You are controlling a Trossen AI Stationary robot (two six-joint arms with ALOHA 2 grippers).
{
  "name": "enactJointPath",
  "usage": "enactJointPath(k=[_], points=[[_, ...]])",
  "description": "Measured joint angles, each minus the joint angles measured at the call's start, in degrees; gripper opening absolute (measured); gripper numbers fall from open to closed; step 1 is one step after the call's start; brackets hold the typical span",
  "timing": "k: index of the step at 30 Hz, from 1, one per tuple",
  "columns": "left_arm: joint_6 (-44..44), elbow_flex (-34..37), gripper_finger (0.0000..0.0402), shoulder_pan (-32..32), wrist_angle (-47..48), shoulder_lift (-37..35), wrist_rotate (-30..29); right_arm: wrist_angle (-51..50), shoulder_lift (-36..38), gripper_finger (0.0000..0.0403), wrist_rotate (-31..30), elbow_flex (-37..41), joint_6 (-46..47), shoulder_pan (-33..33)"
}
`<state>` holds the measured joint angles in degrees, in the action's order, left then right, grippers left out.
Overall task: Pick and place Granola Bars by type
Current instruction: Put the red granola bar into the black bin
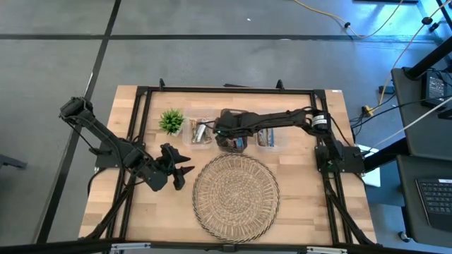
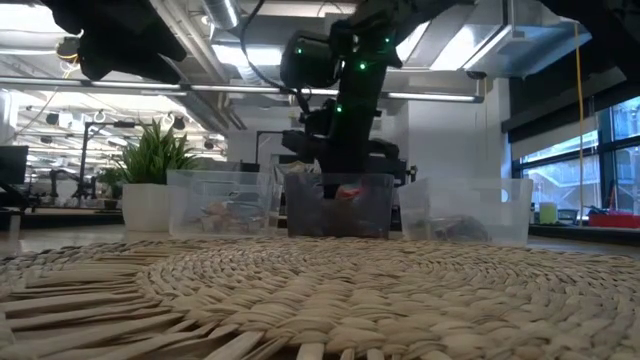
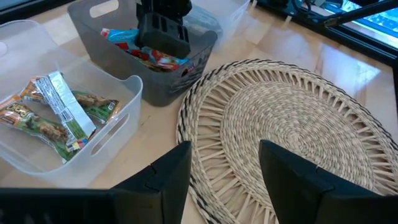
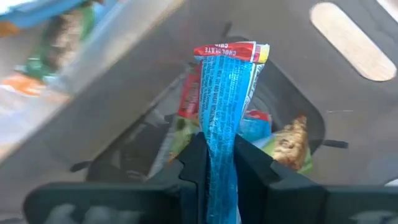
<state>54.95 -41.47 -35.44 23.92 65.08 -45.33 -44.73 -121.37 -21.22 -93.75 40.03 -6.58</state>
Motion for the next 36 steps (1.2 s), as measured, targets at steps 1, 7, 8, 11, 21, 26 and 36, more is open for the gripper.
enactJointPath(k=[1,7,8,11,21,26,36], points=[[0.0,0.0,0.018,0.0,0.0,0.0,0.0,0.3,0.2,0.0064,0.0,0.6,0.0,-0.1],[0.0,0.0,0.0182,0.0,0.0,0.0,-0.1,8.2,7.0,0.0062,0.1,8.4,0.2,-0.8],[0.0,0.0,0.0181,0.0,0.0,0.0,-0.1,10.1,8.7,0.0061,0.9,10.5,0.2,-1.1],[-0.1,0.0,0.018,0.0,0.0,0.0,-1.1,18.9,12.6,0.0057,2.3,16.8,0.6,-1.6],[-0.2,0.0,0.018,0.0,-0.2,0.0,-3.4,28.4,13.9,0.0071,3.5,23.8,1.4,-1.5],[-0.2,0.0,0.0182,0.0,-0.1,0.0,-3.5,28.2,13.9,0.007,3.5,23.8,-0.1,-1.4],[-0.2,0.0,0.0182,0.0,0.0,0.0,-2.9,26.8,13.9,0.0133,3.5,23.7,-0.1,-1.5]])
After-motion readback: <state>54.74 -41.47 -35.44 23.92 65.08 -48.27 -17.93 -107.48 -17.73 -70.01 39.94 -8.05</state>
